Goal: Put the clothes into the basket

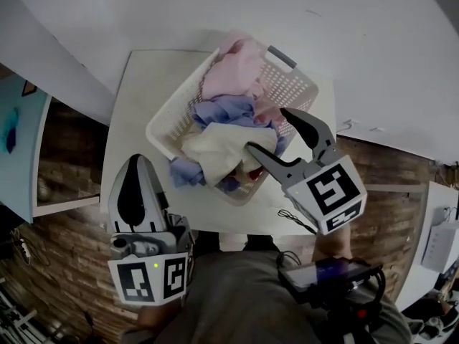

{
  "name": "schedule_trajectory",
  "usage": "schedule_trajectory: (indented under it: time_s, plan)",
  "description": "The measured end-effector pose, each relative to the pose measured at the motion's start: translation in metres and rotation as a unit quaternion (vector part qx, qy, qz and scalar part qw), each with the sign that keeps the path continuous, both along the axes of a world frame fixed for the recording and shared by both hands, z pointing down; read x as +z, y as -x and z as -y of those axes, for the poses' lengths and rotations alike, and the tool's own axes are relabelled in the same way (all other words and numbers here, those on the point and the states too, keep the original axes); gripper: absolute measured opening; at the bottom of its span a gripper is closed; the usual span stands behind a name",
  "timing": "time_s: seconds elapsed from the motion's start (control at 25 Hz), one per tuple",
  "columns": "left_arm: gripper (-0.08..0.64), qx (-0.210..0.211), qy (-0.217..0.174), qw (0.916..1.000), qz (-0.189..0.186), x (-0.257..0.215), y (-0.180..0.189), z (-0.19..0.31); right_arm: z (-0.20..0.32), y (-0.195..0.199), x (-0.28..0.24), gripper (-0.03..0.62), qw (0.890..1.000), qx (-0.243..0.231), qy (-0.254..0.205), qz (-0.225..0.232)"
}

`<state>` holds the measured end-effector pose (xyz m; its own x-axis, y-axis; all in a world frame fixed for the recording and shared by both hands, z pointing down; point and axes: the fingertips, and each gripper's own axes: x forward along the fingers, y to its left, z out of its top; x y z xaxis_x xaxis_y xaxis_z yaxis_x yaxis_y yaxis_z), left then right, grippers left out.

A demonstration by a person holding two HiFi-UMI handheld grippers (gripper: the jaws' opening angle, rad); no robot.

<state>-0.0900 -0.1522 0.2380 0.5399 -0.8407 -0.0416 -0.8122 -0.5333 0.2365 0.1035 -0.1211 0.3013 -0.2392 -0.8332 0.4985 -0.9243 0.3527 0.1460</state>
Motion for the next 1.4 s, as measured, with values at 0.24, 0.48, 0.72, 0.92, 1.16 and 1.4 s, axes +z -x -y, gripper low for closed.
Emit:
schedule_trajectory:
  time_s: [0.24, 0.48, 0.72, 0.92, 1.16, 1.4]
  plan:
    - [0.008, -0.022, -0.010, 0.9997, 0.006, -0.011, 0.000, -0.016, -0.008, 0.005, -0.027, 0.315, 0.998, -0.025, -0.043, 0.030]
    - [0.008, -0.057, -0.014, 0.9982, 0.012, -0.014, 0.021, -0.040, -0.013, 0.057, -0.036, 0.308, 0.992, -0.104, -0.061, 0.045]
    - [0.008, -0.082, -0.037, 0.9959, 0.009, -0.029, 0.061, -0.045, -0.016, 0.126, -0.035, 0.304, 0.984, -0.162, -0.067, 0.041]
    - [0.008, -0.089, -0.030, 0.9955, 0.009, -0.024, 0.086, -0.039, -0.009, 0.157, -0.003, 0.270, 0.983, -0.181, -0.034, -0.018]
    - [0.008, -0.096, -0.014, 0.9953, 0.008, -0.008, 0.101, -0.020, 0.004, 0.169, 0.033, 0.249, 0.979, -0.200, 0.017, -0.031]
    - [0.008, -0.092, 0.002, 0.9958, 0.005, 0.006, 0.098, -0.006, 0.006, 0.168, 0.062, 0.173, 0.971, -0.208, 0.103, -0.054]
